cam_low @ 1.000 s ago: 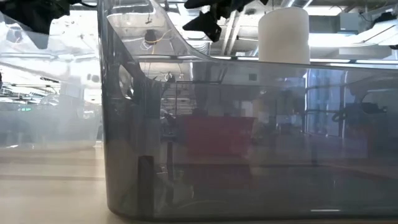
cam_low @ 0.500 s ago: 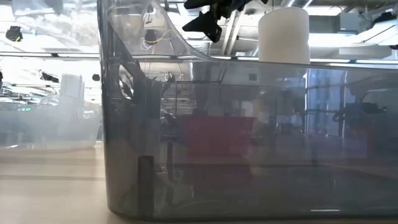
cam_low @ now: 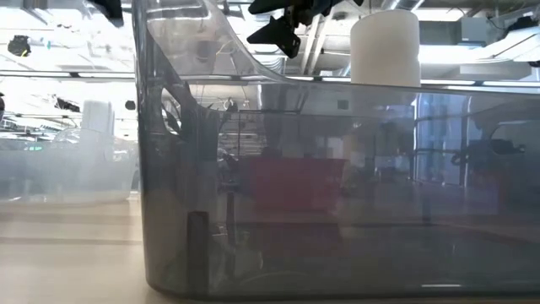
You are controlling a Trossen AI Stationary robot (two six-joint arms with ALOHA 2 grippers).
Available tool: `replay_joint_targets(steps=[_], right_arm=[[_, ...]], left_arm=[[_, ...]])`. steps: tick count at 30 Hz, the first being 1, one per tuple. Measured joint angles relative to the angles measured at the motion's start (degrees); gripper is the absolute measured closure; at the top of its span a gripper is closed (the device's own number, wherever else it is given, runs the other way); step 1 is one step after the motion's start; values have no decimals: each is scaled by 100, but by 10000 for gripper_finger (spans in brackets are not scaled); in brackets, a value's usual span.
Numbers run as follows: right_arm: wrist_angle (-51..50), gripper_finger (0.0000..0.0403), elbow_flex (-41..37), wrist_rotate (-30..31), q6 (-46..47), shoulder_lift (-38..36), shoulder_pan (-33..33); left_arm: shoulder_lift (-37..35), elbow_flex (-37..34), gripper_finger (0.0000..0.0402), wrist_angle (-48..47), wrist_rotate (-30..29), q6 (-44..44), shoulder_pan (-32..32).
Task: Stack baskets by color
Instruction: Stack the right transparent bin on the top left transparent bin
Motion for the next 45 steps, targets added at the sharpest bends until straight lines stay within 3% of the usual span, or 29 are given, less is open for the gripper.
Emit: replay_joint_targets(steps=[11, 19, 24, 29, 36, 42, 45], right_arm=[[-172, 133, 2, 0, 61, 0, 175], [-231, 133, 2, 0, 62, 0, 153], [-210, 133, 2, 0, 58, 0, 79], [-126, 133, 2, 0, 40, 0, 68], [-80, 133, 2, 4, 43, 0, 39], [-79, 133, 2, 7, 45, 0, 42], [-79, 133, 2, 13, 48, 0, 42]], left_arm=[[100, -332, 401, 5, -26, 1002, 2205], [93, -806, 401, -3, 974, 2086, 3275], [161, -945, 401, 8, 1107, 2593, 3694], [247, -949, 401, 7, 1929, 3759, 4001], [271, -949, 401, -9, 1931, 4032, 4043], [331, -949, 401, -2, 2992, 4669, 4043], [332, -949, 401, -10, 3251, 4764, 4042]])
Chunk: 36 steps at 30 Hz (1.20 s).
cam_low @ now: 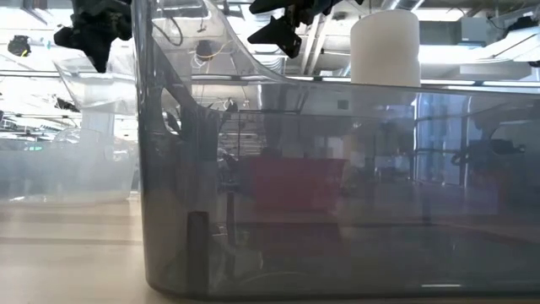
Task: Stack baskets by color
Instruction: Stack the right transparent bin on the top left transparent bin
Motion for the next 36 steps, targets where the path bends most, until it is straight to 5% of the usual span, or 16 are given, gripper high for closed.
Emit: replay_joint_targets(steps=[7, 13, 24, 36], right_arm=[[3, 133, 0, 4, 75, 0, 0], [67, 133, 0, 4, 107, 0, 7], [62, 133, 2, 4, 113, -2, 13], [62, 133, 2, 4, -30, -2, 10]], left_arm=[[8, 0, 401, 3, -239, -253, 2], [234, 2, 401, 3, 528, -107, -2], [787, 2, 401, 0, -816, -667, 208], [329, 2, 402, 1, -831, -770, 1338]])
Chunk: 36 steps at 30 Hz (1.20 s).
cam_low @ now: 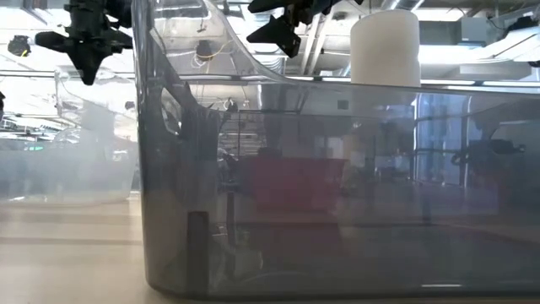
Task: Stack baskets by color
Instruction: Stack the right transparent bin on the top left transparent bin
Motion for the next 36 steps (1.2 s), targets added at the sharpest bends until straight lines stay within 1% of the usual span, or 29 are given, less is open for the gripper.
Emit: replay_joint_targets(steps=[5, 11, 16, 20, 23, 26, 36], right_arm=[[0, 133, 0, 0, -25, 0, -68], [-4, 133, 0, -4, -129, 0, -128], [-35, 133, 0, -15, -249, 0, -124], [-46, 133, 0, -19, -387, 0, -124], [-72, 133, 0, -24, -465, 0, -124], [-72, 133, 0, -54, -532, 0, -150], [-109, 133, 0, -61, -582, 0, -161]], left_arm=[[-106, 0, 402, 2, -74, -129, 287], [-113, -67, 402, 9, -170, -451, 300], [-189, -574, 402, 6, -44, -751, 294], [-234, -950, 402, 48, -134, -997, 290], [-266, -1085, 402, 229, -66, -1071, 290], [-266, -1088, 402, 388, 111, -1104, 290], [-263, -1086, 401, 701, 376, -1158, 288]])
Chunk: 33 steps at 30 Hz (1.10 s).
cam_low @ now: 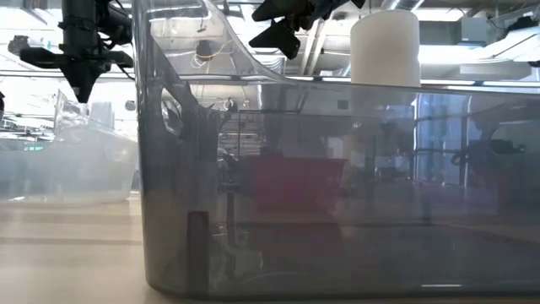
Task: Stack baskets by color
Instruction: Stack the right transparent bin on the top left transparent bin
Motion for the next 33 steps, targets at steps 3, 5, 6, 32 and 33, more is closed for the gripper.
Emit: replay_joint_targets(steps=[3, 5, 6, 32, 33], right_arm=[[0, 133, 0, 0, 2, 0, 0], [0, 133, 0, 0, 2, 0, 0], [0, 133, 0, 0, 2, 0, 0], [16, 133, 0, 18, 306, 0, 52], [24, 133, 0, 43, 307, 0, 52]], left_arm=[[2, -87, 402, 74, 26, 56, 0], [2, -224, 402, 58, 46, 110, 0], [2, -297, 402, 77, 55, 138, 0], [53, -1010, 386, 706, 247, 1343, 201], [54, -1009, 377, 684, 247, 1348, 201]])
